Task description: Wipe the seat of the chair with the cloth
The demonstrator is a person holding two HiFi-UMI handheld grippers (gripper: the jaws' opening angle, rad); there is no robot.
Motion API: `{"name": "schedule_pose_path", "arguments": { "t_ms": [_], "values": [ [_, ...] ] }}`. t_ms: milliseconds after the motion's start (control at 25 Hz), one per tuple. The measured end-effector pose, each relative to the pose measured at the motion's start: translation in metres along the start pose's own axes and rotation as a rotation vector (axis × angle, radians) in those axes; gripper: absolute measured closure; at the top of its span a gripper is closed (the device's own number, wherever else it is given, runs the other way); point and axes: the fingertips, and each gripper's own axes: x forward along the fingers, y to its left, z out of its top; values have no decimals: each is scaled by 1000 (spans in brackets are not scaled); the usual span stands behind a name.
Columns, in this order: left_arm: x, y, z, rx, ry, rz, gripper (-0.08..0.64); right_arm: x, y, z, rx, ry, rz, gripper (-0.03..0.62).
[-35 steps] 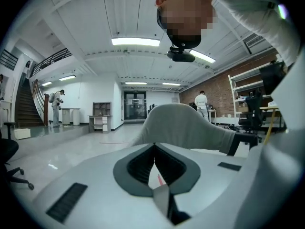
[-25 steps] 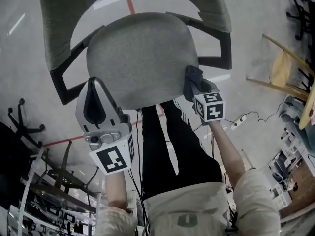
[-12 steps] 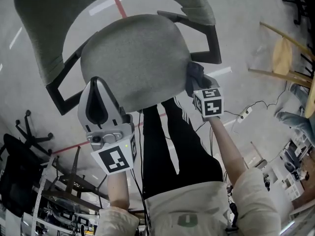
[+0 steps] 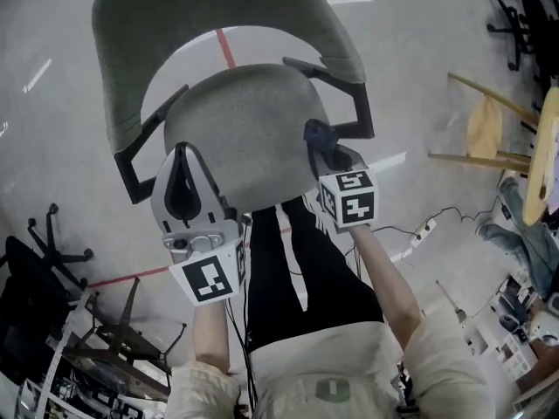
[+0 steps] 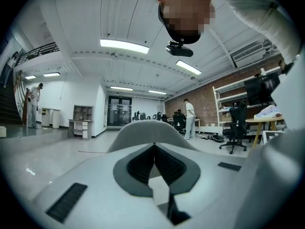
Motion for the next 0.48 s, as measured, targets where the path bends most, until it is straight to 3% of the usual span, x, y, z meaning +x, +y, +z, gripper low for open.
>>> {"name": "schedule_pose_path", "arguments": {
  "t_ms": [160, 480],
  "values": [
    [0, 16, 63, -28, -74, 54, 545, -50, 40, 108, -62, -210, 29, 535],
    [-20, 27, 223, -74, -243, 127, 545, -250, 118, 281, -274, -721, 25, 535]
  ]
}}
